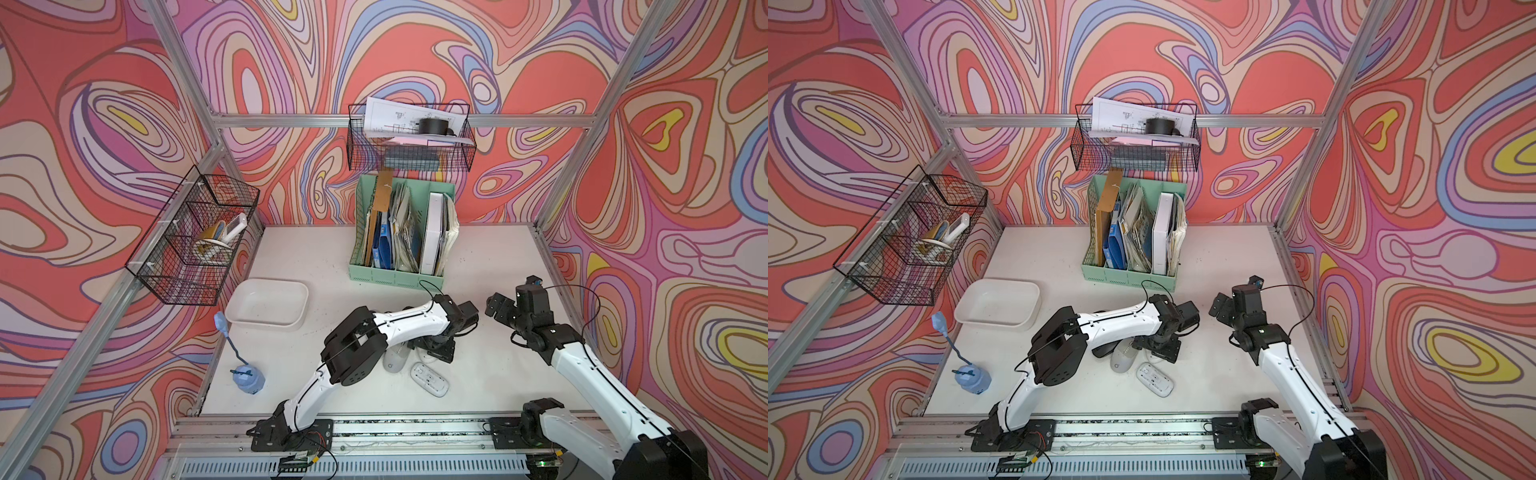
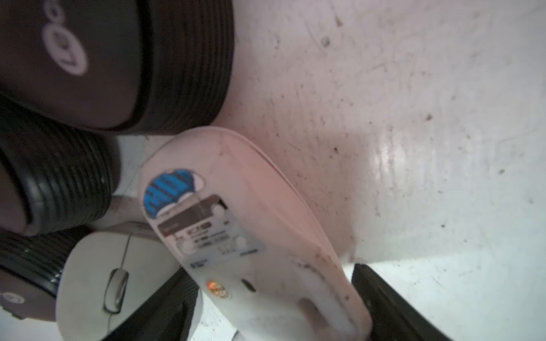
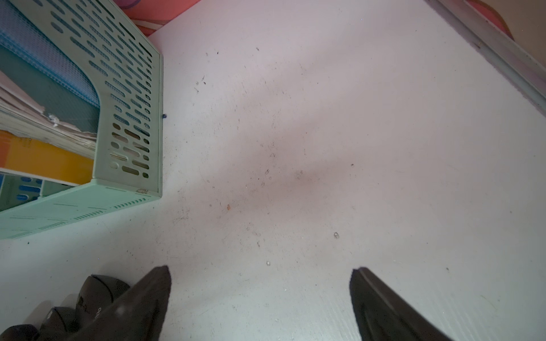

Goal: Put the mouse in the storage box
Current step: Pick up the mouse from the center of the board.

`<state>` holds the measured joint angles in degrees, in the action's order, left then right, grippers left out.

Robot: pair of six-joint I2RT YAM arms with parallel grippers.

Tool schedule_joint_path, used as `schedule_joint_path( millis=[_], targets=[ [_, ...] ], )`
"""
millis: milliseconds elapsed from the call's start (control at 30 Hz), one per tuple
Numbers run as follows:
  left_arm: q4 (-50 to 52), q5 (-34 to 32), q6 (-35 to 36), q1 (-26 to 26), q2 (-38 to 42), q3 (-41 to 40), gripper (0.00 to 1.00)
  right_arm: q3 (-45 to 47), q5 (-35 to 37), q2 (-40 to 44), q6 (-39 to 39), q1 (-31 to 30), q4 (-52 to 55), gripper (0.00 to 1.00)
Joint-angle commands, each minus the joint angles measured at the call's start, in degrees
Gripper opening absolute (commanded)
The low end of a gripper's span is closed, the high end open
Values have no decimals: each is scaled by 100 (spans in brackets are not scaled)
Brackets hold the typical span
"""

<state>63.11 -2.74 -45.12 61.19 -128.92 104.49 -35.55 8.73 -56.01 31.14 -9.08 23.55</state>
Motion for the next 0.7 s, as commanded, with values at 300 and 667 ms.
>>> schedule_joint_path(
  millis=[300,667],
  targets=[
    [35,143,285,-82,-326,323,71,1,-8,91,4,-32,-8,97],
    [-245,316,408,-90,-72,58,55,27,44,207,22,-32,105,97]
  ],
)
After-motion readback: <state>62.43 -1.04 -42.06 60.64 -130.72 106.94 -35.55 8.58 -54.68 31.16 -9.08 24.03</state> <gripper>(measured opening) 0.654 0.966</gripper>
